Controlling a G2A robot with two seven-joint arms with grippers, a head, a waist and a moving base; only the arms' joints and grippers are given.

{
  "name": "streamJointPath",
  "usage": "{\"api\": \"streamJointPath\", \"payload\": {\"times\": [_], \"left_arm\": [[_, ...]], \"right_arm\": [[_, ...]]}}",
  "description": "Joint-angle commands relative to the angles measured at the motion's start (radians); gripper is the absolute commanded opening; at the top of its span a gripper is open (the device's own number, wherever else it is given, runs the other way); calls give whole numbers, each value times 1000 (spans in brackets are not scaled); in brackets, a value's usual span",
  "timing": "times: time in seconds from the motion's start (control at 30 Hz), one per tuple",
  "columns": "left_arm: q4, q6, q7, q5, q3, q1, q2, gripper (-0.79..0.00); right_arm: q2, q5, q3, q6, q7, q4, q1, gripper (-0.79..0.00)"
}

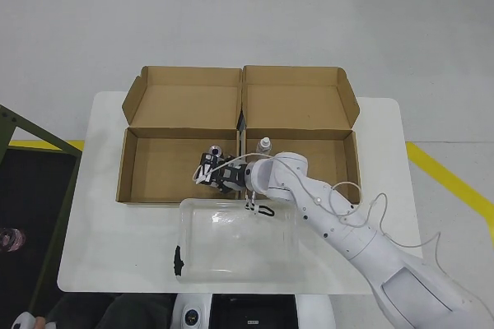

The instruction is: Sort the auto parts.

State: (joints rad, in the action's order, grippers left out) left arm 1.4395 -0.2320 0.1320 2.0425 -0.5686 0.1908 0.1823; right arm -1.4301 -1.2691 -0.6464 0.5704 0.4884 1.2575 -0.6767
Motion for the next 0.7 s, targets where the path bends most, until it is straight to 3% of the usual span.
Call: {"api": "streamJointPath", "payload": {"times": [0.0, 0.67], "left_arm": [[0, 0, 0, 0, 0, 0, 0, 0], [0, 0, 0, 0, 0, 0, 0, 0]], "right_arm": [[-1, -4, -1, 3, 3, 0, -1, -465], [-3, -26, -30, 30, 23, 51, -22, -345]]}}
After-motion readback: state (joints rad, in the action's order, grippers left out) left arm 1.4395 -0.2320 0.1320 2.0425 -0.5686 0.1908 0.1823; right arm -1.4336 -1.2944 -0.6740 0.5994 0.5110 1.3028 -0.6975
